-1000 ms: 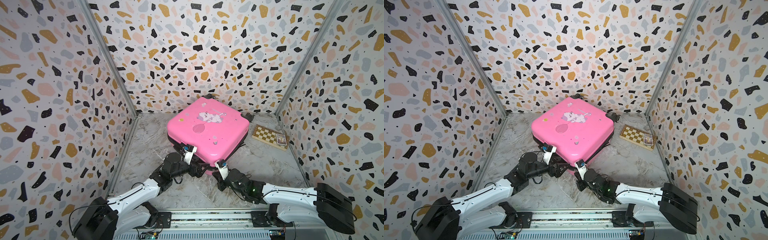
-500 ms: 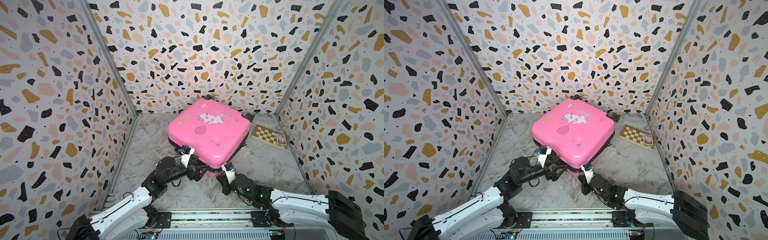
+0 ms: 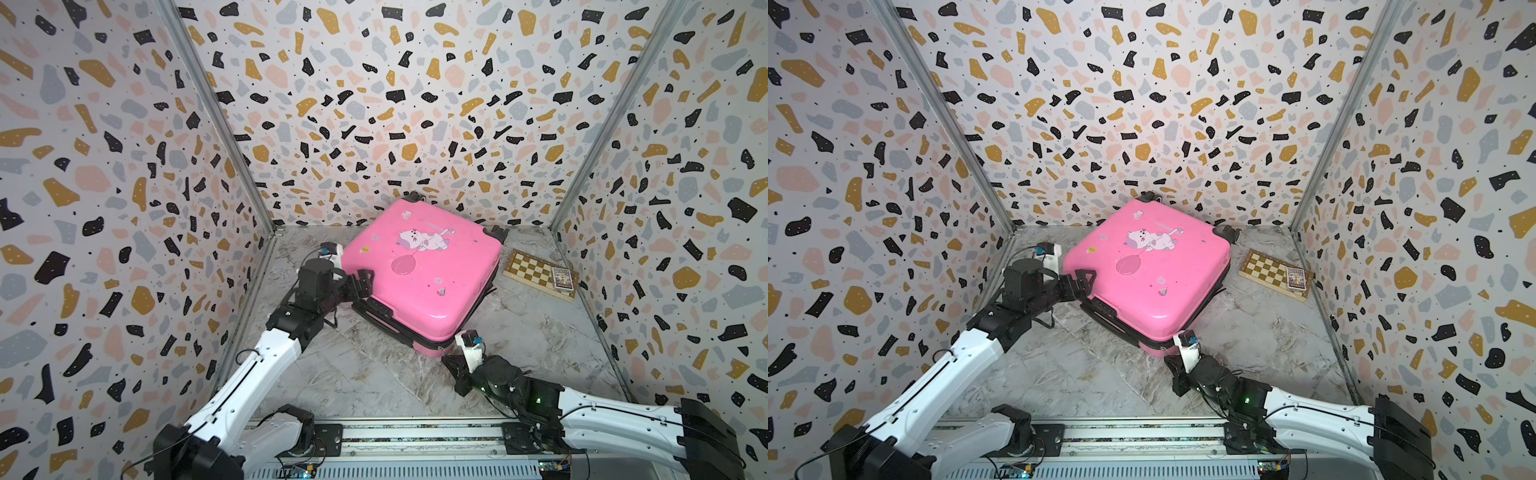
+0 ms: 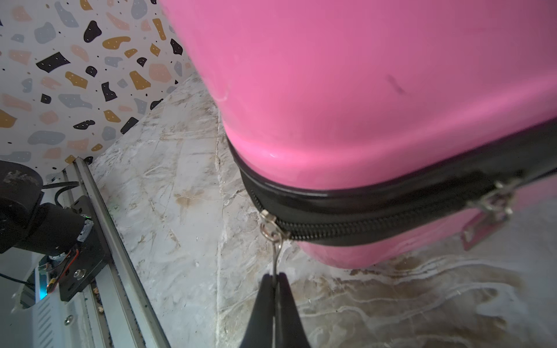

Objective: Open the suitcase zippers
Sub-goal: Adjust the suitcase at the center of the board.

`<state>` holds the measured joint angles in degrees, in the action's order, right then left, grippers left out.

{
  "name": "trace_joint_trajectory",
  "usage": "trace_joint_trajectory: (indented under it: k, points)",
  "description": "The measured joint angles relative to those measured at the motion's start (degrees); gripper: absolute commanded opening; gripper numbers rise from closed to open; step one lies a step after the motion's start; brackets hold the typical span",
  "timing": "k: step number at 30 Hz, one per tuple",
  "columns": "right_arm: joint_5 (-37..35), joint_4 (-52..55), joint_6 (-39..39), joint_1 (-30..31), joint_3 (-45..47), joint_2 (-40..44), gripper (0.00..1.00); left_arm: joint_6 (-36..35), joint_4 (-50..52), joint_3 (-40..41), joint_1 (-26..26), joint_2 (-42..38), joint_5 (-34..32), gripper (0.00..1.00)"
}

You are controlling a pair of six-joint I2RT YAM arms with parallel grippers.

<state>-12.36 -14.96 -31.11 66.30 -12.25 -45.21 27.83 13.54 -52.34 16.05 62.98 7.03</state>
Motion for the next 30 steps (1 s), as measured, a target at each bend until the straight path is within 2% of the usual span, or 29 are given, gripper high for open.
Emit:
trace_joint_trajectory:
  k: [4,10,14,18,22,30]
  points:
    - [0.0,2.8,-0.5,0.0,0.5,3.5,0.0,2.4,2.3,-2.6,-8.8,4.3,4.9,0.99]
    - [0.0,6.9,-1.0,0.0,1.5,8.7,0.0,3.4,1.6,-9.6,-16.7,12.9,15.3,0.99]
    - [0.0,8.3,-1.0,0.0,1.5,9.9,0.0,3.3,-0.8,-14.1,-17.5,21.2,23.5,0.96]
    - [0.1,9.2,-1.0,0.0,1.5,10.3,0.0,3.3,-4.0,-13.9,-17.4,25.7,30.6,0.96]
    - [0.1,10.6,-1.0,0.0,0.9,10.2,0.0,4.4,-9.0,-10.8,-16.8,24.7,34.4,0.96]
    - [1.2,14.8,-0.3,0.2,-1.4,9.1,0.0,6.1,-19.8,0.9,-15.5,16.6,32.7,0.97]
